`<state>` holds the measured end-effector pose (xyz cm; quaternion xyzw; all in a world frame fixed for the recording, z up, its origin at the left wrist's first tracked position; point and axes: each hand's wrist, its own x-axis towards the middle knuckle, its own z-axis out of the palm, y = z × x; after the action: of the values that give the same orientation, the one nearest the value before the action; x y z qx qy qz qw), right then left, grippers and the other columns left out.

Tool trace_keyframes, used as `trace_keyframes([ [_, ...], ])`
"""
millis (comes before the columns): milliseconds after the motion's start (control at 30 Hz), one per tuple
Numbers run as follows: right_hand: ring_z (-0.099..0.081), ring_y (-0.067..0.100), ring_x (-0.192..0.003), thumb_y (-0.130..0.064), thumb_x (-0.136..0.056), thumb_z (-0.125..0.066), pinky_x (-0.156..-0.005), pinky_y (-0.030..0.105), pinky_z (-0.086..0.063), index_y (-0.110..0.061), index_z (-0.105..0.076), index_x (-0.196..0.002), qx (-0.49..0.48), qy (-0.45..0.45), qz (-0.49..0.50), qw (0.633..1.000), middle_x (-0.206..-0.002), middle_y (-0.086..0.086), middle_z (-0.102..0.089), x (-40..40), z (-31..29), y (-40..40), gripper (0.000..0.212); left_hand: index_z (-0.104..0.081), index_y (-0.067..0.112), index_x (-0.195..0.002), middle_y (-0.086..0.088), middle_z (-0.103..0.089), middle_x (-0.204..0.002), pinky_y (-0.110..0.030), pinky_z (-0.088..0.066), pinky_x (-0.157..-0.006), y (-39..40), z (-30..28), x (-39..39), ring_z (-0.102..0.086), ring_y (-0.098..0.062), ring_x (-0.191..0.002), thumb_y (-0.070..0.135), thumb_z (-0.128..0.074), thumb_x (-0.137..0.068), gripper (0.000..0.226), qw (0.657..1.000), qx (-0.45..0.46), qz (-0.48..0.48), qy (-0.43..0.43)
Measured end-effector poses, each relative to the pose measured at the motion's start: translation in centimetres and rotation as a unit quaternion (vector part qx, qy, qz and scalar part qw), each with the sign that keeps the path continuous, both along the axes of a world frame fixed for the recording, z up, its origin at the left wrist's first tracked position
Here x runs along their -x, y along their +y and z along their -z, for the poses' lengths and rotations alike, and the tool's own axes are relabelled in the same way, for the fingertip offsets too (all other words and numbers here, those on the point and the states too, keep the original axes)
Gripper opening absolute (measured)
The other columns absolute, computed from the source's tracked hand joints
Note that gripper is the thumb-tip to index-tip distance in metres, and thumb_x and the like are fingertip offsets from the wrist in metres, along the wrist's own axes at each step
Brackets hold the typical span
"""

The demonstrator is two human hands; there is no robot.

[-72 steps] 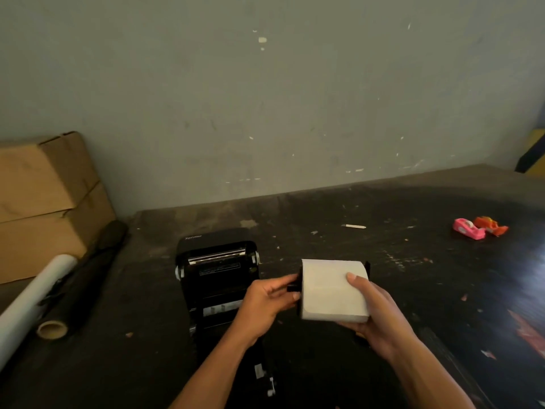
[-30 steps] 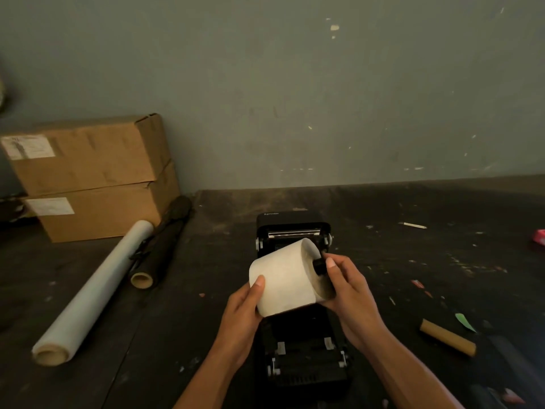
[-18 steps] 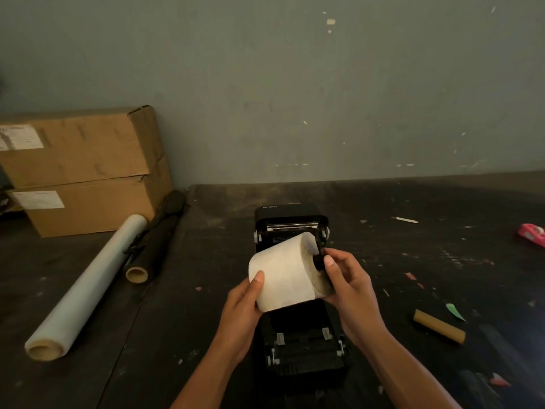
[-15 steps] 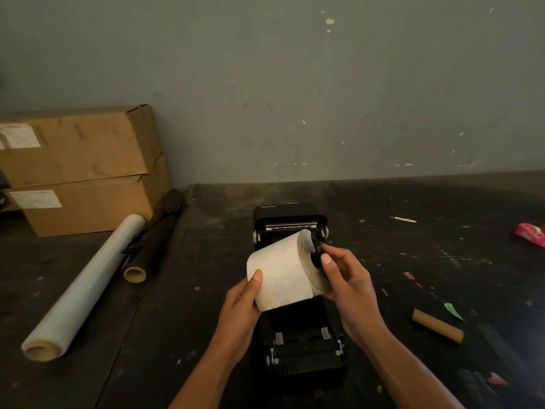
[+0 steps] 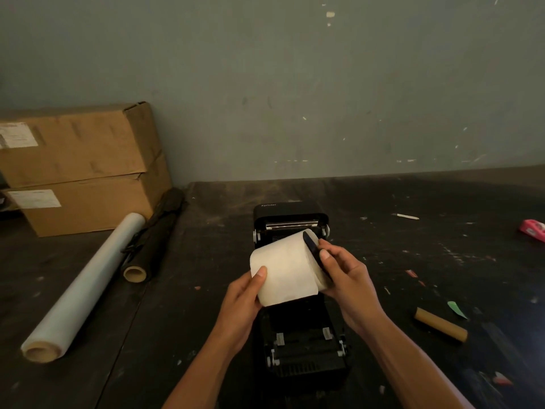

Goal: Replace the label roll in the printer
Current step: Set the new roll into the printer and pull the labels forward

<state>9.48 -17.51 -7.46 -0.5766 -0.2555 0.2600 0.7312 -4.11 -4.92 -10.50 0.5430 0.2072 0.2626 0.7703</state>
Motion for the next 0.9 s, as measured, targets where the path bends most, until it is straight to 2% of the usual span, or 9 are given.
trace_keyframes([
  [133, -0.052, 0.013, -0.117, -0.014, -0.095, -0.048, -0.096, 0.048, -0.049, -0.022, -0.065, -0.102, 0.038, -0.028, -0.006, 0.999, -0.131, -0.007, -0.053, -1.1, 1.3, -0.1, 0.020, -0.061, 0.015, -0.123, -0.002, -0.073, -0.112, -0.026, -0.057, -0.081, 0.9, 0.4, -0.5, -0.068, -0.015, -0.105, 0.024, -0.049, -0.097, 0.030, 0.999, -0.016, 0.023, 0.034],
  [267, -0.058, 0.013, -0.109, -0.015, -0.095, -0.049, -0.087, 0.043, -0.055, -0.020, -0.061, -0.108, 0.066, -0.039, 0.010, 0.997, -0.126, -0.002, -0.058, -2.9, 2.7, 0.1, 0.019, -0.067, 0.019, -0.110, 0.001, -0.075, -0.105, -0.025, -0.056, -0.084, 1.6, 0.4, -1.9, -0.070, -0.010, -0.099, 0.027, -0.050, -0.097, 0.023, 0.993, -0.054, 0.039, 0.096],
  [400, -0.061, 0.018, -0.106, -0.017, -0.095, -0.048, -0.081, 0.041, -0.057, -0.019, -0.057, -0.118, 0.093, -0.052, 0.018, 0.994, -0.119, 0.004, -0.061, -4.5, 4.2, 0.5, 0.025, -0.066, 0.018, -0.119, 0.000, -0.071, -0.117, -0.033, -0.047, -0.101, 2.7, 0.8, -3.1, -0.064, -0.014, -0.110, 0.035, -0.051, -0.096, 0.033, 0.978, -0.109, 0.064, 0.165],
  [533, -0.059, 0.018, -0.112, -0.013, -0.096, -0.046, -0.087, 0.041, -0.056, -0.018, -0.052, -0.127, 0.102, -0.030, -0.050, 0.993, -0.123, 0.003, -0.059, -6.0, 5.2, 0.9, 0.032, -0.067, 0.016, -0.115, -0.003, -0.070, -0.117, -0.031, -0.043, -0.103, 3.7, 1.2, -4.0, -0.062, -0.015, -0.112, 0.032, -0.050, -0.097, 0.029, 0.977, -0.085, 0.065, 0.185],
  [667, -0.057, 0.018, -0.114, -0.011, -0.095, -0.048, -0.085, 0.040, -0.057, -0.024, -0.054, -0.118, 0.143, -0.090, -0.088, 0.982, -0.124, 0.000, -0.058, -7.5, 5.5, 1.8, 0.028, -0.067, 0.014, -0.113, -0.005, -0.069, -0.116, -0.034, -0.042, -0.105, 4.4, 1.8, -4.2, -0.061, -0.018, -0.112, 0.032, -0.050, -0.098, 0.029, 0.975, -0.071, 0.048, 0.206],
  [767, -0.054, 0.011, -0.116, -0.015, -0.093, -0.051, -0.090, 0.035, -0.054, -0.027, -0.055, -0.120, 0.182, -0.169, -0.108, 0.963, -0.124, -0.007, -0.057, -8.7, 6.0, 2.6, 0.029, -0.065, 0.012, -0.118, -0.004, -0.070, -0.114, -0.029, -0.046, -0.096, 4.4, 2.3, -4.3, -0.062, -0.015, -0.108, 0.033, -0.049, -0.098, 0.034, 0.972, -0.076, 0.031, 0.221],
  [833, -0.053, 0.002, -0.113, -0.018, -0.093, -0.053, -0.091, 0.023, -0.048, -0.028, -0.056, -0.121, 0.208, -0.244, -0.113, 0.940, -0.118, -0.015, -0.058, -9.5, 6.4, 2.8, 0.030, -0.066, 0.014, -0.117, 0.000, -0.071, -0.109, -0.021, -0.048, -0.082, 4.5, 2.4, -4.5, -0.064, -0.011, -0.102, 0.032, -0.049, -0.098, 0.032, 0.971, -0.079, 0.019, 0.224],
  [900, -0.053, -0.003, -0.107, -0.018, -0.092, -0.054, -0.084, 0.013, -0.043, -0.027, -0.056, -0.121, 0.221, -0.282, -0.121, 0.926, -0.113, -0.018, -0.057, -9.9, 6.8, 3.0, 0.030, -0.066, 0.018, -0.114, 0.006, -0.071, -0.105, -0.014, -0.047, -0.072, 4.5, 2.6, -4.6, -0.064, -0.004, -0.097, 0.031, -0.049, -0.098, 0.026, 0.969, -0.084, 0.015, 0.231],
])
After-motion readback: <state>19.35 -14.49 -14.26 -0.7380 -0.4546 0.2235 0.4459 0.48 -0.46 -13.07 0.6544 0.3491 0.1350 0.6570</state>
